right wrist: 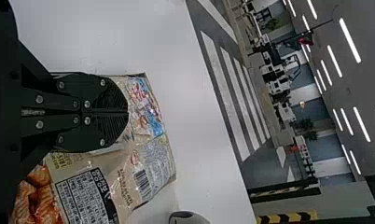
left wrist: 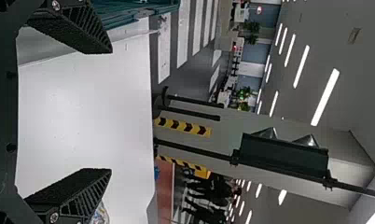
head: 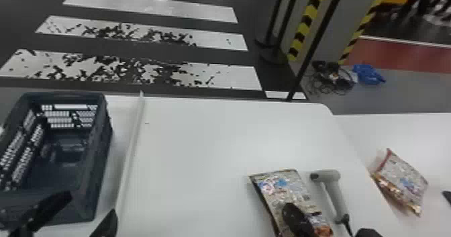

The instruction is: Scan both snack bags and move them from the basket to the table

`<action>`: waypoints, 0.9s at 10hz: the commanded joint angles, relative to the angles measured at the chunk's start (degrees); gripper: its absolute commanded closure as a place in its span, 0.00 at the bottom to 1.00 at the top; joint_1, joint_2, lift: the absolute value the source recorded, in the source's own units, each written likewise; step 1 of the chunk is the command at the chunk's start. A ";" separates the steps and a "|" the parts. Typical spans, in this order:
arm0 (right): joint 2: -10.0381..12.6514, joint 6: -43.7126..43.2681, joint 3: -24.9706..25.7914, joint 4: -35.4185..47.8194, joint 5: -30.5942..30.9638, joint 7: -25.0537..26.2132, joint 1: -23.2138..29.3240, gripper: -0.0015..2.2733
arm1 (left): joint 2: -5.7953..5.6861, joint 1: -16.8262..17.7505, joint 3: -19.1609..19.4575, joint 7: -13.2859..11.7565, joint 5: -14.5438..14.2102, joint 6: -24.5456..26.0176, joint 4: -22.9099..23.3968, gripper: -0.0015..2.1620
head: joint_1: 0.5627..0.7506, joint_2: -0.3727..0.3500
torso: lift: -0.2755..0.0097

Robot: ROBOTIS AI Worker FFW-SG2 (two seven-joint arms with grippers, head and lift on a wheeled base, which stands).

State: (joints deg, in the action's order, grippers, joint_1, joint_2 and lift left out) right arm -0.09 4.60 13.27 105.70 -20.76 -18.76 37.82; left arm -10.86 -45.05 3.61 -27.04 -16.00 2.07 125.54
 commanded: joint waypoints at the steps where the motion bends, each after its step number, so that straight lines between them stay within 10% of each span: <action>1: 0.14 -0.07 -0.79 -1.47 0.63 0.30 -1.08 0.99 | -0.04 0.05 0.09 -0.03 -0.17 0.00 0.06 0.04 | 0.70 0.22 | 0.62; 9: 0.14 3.63 -1.41 -2.35 -0.86 3.99 -6.62 0.99 | -0.04 -0.47 0.53 -0.38 -0.26 0.00 0.15 0.04 | 0.70 0.27 | 0.62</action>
State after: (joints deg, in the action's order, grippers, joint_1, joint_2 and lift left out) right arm -0.09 7.56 11.51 103.40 -21.15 -14.76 31.77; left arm -10.89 -45.50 4.12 -27.42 -16.26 2.07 125.69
